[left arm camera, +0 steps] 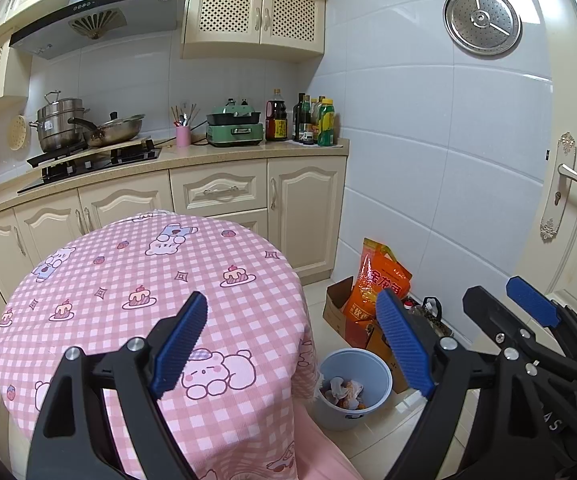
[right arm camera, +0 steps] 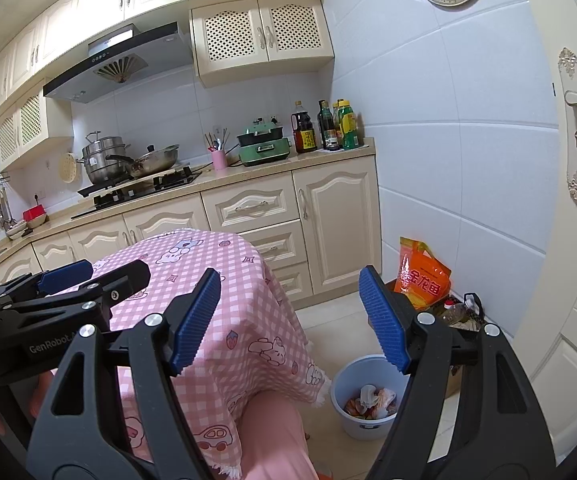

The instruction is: Collect trash

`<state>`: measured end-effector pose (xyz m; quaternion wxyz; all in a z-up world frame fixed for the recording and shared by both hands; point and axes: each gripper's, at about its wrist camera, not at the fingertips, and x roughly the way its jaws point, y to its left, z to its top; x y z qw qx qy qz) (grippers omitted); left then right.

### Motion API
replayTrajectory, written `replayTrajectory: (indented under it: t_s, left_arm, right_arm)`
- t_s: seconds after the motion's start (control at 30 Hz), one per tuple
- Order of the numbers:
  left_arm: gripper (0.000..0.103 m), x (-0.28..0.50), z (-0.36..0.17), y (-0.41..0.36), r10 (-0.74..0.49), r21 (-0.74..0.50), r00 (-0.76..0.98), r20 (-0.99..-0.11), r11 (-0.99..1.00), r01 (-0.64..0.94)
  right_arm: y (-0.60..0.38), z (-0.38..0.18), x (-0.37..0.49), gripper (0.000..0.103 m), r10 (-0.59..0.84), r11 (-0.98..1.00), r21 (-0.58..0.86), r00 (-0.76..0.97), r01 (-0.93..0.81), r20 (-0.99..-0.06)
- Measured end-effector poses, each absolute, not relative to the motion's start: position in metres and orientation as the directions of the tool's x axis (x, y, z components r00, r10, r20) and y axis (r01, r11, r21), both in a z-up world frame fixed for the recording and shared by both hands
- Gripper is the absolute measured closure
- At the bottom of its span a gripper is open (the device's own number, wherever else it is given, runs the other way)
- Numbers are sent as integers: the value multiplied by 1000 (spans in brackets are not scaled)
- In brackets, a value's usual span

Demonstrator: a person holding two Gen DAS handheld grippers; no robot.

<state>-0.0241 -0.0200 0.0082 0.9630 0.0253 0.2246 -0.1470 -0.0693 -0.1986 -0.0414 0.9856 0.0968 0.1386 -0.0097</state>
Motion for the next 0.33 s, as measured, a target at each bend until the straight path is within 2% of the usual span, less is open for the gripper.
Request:
replayTrajectory:
  t_s: [0.33]
  left_arm:
    - [18, -22, 5, -19, -266, -21, 851, -452, 957, 288]
  right_arm:
    - [-199, -43, -65, 30, 13, 981, 189, 958, 43, -285]
